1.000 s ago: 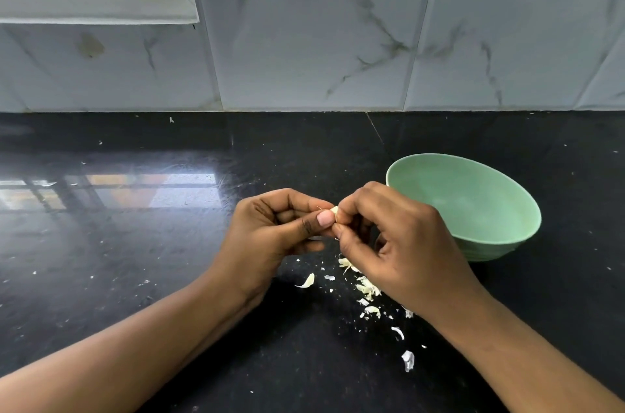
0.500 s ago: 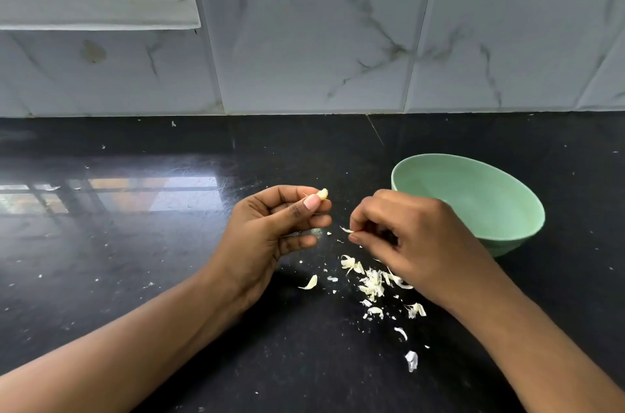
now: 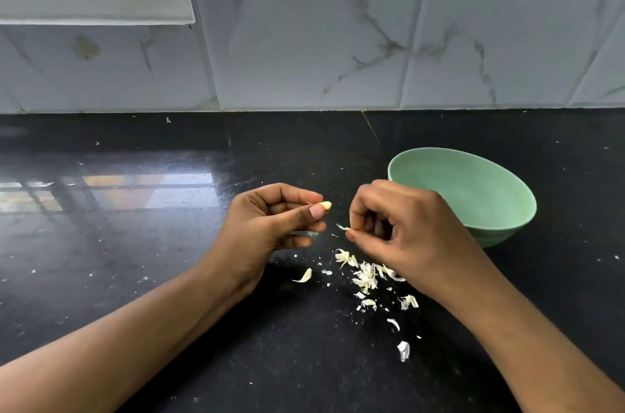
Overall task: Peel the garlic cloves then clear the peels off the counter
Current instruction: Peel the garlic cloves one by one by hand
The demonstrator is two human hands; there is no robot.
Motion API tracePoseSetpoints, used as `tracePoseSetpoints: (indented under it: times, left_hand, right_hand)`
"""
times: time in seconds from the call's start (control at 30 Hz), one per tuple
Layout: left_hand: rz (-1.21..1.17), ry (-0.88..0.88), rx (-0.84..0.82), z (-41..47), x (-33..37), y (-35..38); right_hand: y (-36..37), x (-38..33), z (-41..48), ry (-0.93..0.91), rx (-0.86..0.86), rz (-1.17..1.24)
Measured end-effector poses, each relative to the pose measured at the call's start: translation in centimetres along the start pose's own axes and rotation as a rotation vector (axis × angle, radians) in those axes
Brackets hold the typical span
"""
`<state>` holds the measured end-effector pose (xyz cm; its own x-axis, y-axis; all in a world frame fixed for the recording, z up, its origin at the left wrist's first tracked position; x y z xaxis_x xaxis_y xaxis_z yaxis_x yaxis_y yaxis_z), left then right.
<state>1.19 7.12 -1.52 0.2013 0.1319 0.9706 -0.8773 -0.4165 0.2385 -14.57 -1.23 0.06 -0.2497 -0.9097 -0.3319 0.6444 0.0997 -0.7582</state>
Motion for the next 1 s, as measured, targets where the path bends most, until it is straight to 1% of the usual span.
tracePoseSetpoints:
  times: [0.2,0.33,0.73,0.87,1.0]
  left_hand:
    - [0.044,0.019,-0.012,0.04,-0.07,0.03]
    - [0.067,0.033,-0.031,0.05,-0.19,-0.03]
    - [0.162,0.101,-0.076,-0.24,-0.1,0.09]
    - [0.166,0.111,-0.076,-0.31,-0.05,0.1]
    - [0.169,0.11,-0.074,-0.32,-0.06,0.0]
  right_hand:
    - [0.01,-0.24,-0.02,0.05,0.051,0.044]
    - [0.26,-0.05,-0.23,0.124,0.003,0.095]
    - [-0.11,-0.18,0.07,0.085,0.122,0.102]
    - [-0.38,-0.31,0.03,0.094,0.117,0.138]
    - [-0.32,-0.2,-0.04,0.109,0.124,0.124]
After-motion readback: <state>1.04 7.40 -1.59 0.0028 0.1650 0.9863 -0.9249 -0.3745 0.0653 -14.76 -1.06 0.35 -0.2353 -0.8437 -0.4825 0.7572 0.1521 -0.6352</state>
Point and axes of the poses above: each hand's wrist, its own z-axis towards the middle knuckle, its own y-axis out of the palm, x = y × z, the point moved 1 cm from there along z, towards the middle knuckle, and after that the axes turned 3 degrees about -z, right-handed, at the moved point
